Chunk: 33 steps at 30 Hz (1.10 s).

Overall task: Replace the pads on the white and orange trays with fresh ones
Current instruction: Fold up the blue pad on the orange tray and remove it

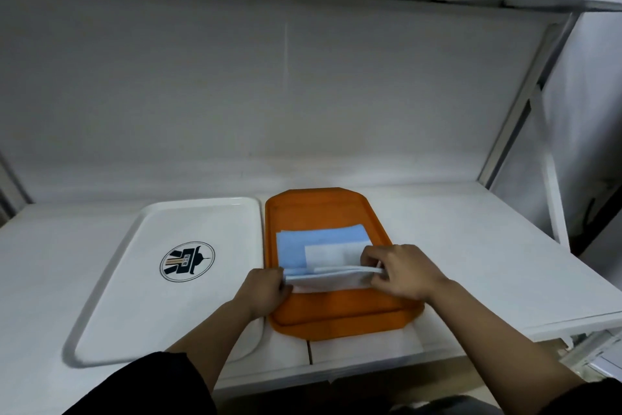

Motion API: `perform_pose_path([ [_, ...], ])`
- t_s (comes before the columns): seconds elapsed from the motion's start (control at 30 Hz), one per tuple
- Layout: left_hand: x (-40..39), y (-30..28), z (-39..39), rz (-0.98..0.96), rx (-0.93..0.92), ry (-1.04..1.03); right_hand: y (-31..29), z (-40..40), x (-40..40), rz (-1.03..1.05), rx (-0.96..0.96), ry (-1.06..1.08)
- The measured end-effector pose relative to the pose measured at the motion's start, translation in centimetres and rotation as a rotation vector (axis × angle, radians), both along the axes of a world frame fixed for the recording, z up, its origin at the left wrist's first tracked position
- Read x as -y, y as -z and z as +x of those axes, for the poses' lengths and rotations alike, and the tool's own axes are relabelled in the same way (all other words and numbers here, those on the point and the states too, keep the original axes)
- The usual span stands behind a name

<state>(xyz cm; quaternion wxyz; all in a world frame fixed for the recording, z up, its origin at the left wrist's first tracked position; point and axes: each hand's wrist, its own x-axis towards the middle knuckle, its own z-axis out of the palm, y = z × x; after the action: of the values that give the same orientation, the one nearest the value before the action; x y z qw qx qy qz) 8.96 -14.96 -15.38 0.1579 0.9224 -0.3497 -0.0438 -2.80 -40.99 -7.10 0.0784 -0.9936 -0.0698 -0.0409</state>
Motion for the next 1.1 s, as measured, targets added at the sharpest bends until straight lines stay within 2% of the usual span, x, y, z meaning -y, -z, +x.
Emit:
perform_pose_path([
  [0.1,0.1,-0.1,0.3,0.055,-0.055,-0.088,-0.5,0.7,1.3,0.130,-0.050,0.142],
  [0.23,0.6,-0.6,0.7,0.078,-0.056,-0.176,0.9,2.4,3.1,0.649,0.005,0.329],
  [0.33,1.0,-0.8,0.8,0.074,-0.056,-0.239,2.4,3.3,3.2,0.978,-0.088,0.393],
  [0.5,1.8,-0.9,0.5,0.027,-0.070,-0.330,5.4,3.8,2.4,1.149,-0.205,0.409],
  [0.57,2.0,-0.9,0.4,0.011,-0.069,-0.377,6.7,4.3,2.3,1.106,-0.183,0.441],
  [0.67,2.2,-0.9,0.5,0.018,-0.058,-0.422,8.0,4.9,2.4,0.884,-0.073,0.554],
  [0.9,3.4,-1.0,-0.1,0.067,0.043,-0.473,9.2,5.6,1.0,0.424,0.083,0.602],
  [1.1,3.5,0.2,-0.1,0.179,0.121,-0.459,10.1,5.8,0.6,0.327,0.086,0.645],
])
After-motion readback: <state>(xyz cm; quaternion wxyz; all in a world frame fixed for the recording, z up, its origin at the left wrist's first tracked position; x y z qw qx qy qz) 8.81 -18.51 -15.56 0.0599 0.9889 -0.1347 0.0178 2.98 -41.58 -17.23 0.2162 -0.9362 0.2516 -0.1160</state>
